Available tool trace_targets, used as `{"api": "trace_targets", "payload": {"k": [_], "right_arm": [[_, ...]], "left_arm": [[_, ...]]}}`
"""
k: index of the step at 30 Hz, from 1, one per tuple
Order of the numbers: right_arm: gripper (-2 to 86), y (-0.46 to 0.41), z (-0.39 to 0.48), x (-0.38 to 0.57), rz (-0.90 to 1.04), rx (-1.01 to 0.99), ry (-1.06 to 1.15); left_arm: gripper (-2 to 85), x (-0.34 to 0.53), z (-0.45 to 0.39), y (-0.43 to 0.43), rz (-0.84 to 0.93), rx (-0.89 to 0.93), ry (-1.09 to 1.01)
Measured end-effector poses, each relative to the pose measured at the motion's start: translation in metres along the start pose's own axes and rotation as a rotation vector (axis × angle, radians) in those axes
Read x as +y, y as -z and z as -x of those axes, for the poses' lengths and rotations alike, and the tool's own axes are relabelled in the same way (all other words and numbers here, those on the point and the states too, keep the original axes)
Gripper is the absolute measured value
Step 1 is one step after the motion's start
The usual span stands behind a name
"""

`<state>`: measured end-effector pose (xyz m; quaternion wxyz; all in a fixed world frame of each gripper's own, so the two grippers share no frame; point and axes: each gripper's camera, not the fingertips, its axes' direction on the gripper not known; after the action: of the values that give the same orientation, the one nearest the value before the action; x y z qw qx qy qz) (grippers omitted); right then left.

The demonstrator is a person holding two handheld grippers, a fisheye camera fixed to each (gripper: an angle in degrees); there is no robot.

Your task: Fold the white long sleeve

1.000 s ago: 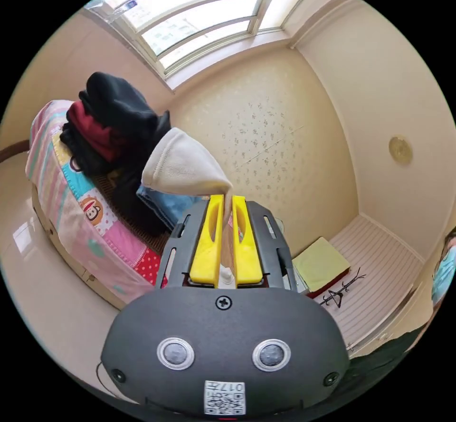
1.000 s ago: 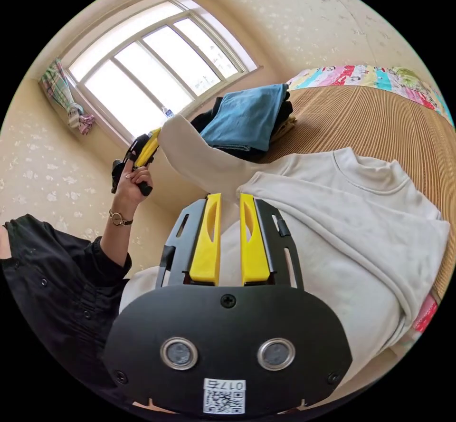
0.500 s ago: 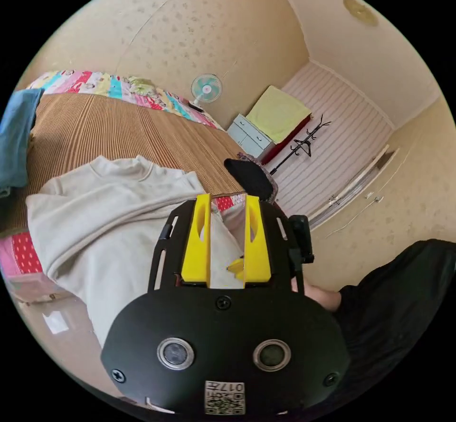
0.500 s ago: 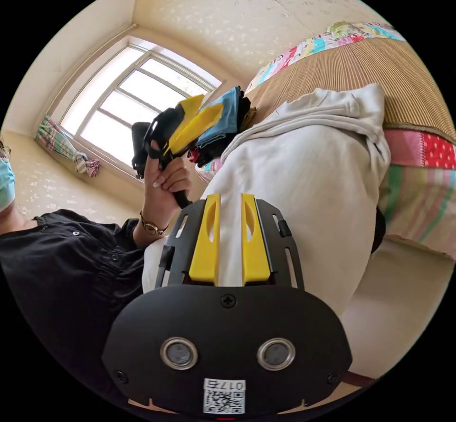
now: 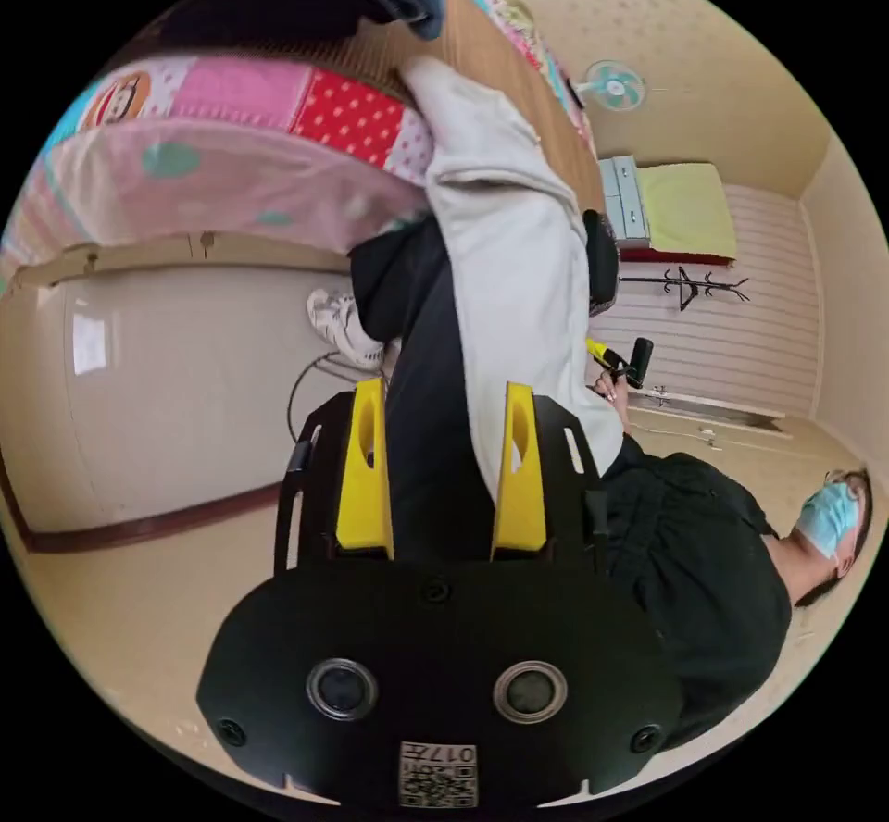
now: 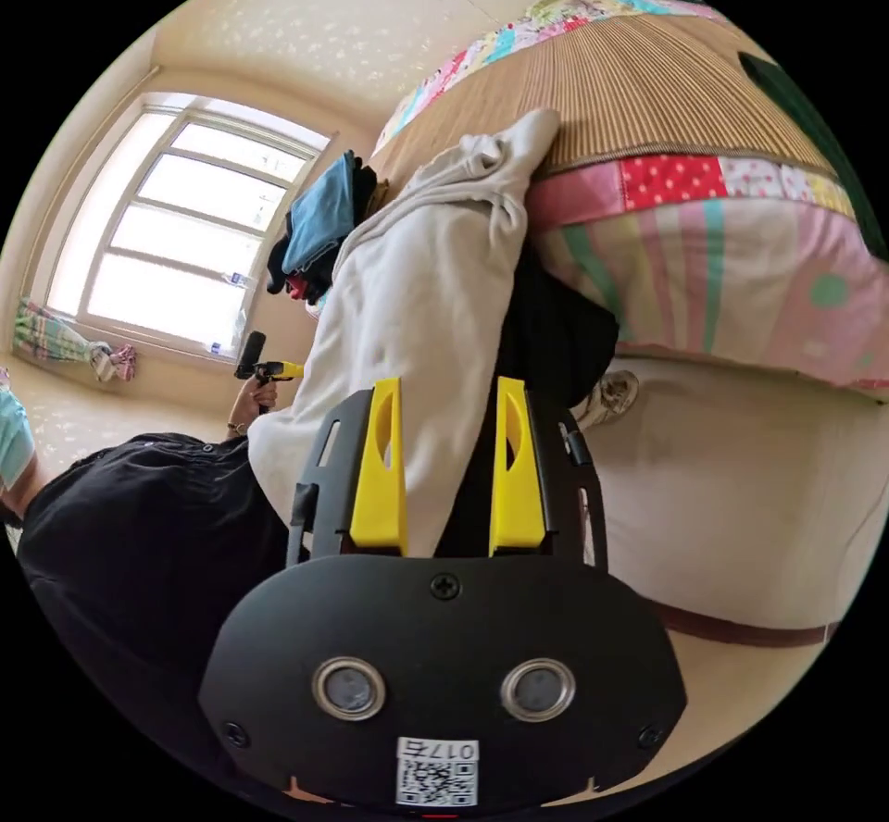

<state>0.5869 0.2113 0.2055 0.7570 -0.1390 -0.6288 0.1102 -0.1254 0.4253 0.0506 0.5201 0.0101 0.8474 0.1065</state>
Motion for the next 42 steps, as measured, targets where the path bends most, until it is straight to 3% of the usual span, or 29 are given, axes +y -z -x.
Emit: {"api": "trace_targets", "payload": {"k": [4,7,9,12,14,17,22,25,31,42], "right_arm": [[15.5,-0.008,-0.064,0.015,0.115,-0.354,-0.225],[9.4,-0.017,-0.077,0.019,0.017,-0.666,-0.258],[5.9,-0.015,-0.067,0.011,-0.042,-0.741,-0.214],[4.2,0.0,-0.033,-0.023,-0.077,-0.753,-0.095],[3.9,0.025,-0.003,-0.061,-0.138,-0.75,0.023],[4.1,0.058,0.032,-0.114,-0.219,-0.646,0.152],[8.9,0.077,0.05,-0.179,-0.444,-0.376,0.05],[12.6,0.068,0.044,-0.197,-0.488,-0.399,-0.073],[13.9,0.061,0.044,-0.17,-0.464,-0.398,-0.179],[12.0,0.071,0.067,-0.173,-0.304,-0.393,-0.318]], "left_arm": [[14.4,0.004,0.026,-0.023,0.053,0.416,-0.039],[9.7,-0.017,0.005,-0.044,0.126,0.455,-0.094],[6.9,-0.027,-0.011,-0.043,0.143,0.396,-0.125],[3.6,-0.041,-0.041,-0.01,0.066,0.387,-0.232],[3.1,-0.055,-0.069,0.037,-0.087,0.448,-0.35],[3.3,-0.076,-0.105,0.092,-0.32,0.312,-0.412],[6.4,-0.119,-0.106,0.113,-0.606,0.265,-0.348],[12.6,-0.135,-0.086,0.103,-0.623,0.263,-0.223],[16.2,-0.126,-0.079,0.083,-0.605,0.213,-0.134],[13.9,-0.165,-0.065,0.06,-0.446,0.324,0.104]]}}
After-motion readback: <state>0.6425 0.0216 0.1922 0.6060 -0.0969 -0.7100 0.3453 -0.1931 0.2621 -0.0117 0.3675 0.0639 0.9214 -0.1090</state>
